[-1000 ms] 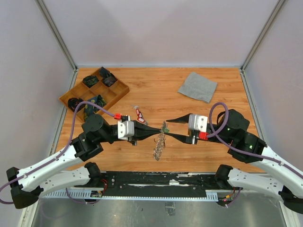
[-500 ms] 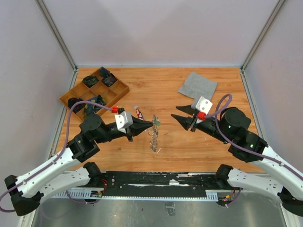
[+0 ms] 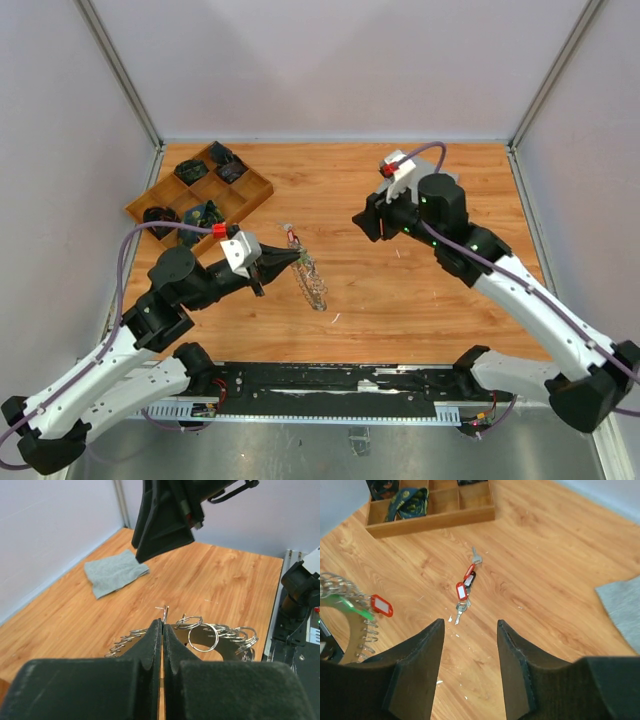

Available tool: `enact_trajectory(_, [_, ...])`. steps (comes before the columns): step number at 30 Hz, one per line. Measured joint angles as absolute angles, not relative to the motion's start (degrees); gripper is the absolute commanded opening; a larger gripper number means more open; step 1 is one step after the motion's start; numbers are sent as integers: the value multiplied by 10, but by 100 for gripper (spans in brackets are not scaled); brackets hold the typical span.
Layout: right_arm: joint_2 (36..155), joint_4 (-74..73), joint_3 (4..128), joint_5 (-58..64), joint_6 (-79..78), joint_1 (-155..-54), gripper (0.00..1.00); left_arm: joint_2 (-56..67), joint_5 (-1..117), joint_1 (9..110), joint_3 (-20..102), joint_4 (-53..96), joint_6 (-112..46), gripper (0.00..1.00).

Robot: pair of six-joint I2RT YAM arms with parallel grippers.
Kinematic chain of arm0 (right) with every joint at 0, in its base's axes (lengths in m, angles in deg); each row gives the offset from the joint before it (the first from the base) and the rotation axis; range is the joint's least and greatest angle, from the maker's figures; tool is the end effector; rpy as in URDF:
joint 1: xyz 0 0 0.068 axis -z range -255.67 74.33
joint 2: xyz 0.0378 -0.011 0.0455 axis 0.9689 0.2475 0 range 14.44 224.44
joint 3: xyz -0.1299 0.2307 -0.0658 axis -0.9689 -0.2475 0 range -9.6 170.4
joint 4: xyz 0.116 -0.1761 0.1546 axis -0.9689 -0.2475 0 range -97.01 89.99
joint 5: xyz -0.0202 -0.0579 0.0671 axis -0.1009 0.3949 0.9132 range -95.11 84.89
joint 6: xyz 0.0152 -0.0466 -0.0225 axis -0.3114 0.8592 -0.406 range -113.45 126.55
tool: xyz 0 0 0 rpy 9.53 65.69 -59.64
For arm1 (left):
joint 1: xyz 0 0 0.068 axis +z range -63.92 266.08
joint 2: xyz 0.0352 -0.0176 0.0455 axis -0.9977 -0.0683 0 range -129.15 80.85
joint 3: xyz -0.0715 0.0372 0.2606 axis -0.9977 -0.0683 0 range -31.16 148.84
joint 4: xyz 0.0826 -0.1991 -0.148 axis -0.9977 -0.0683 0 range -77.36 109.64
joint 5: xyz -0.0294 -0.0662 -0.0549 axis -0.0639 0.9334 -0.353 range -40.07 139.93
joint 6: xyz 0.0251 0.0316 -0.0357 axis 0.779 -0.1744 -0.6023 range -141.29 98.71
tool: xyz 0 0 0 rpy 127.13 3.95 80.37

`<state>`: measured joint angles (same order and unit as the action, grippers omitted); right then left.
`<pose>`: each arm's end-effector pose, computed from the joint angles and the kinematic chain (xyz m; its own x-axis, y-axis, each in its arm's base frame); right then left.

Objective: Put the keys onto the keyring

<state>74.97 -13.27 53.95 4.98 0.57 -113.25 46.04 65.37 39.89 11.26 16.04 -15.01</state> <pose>0.1856 0.1508 0.3968 -0.2169 -0.0374 -0.9755 -0.7184 0.6827 0.1336 0.0944 -0.1119 0.3637 0.1443 0.0019 -0.9895 0.8688 0.4784 0.1276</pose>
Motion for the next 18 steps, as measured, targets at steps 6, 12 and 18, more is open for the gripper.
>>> enact_trajectory(6, [883,-134,571,57,-32,-1131,49,476,626,402,130,124,-149,1])
enact_trajectory(12, [1025,-102,585,76,-86,-1131,48,481,602,403,180,88,-140,0])
enact_trajectory(18, [1185,-82,663,122,-112,-1132,46,492,594,403,209,68,-133,1])
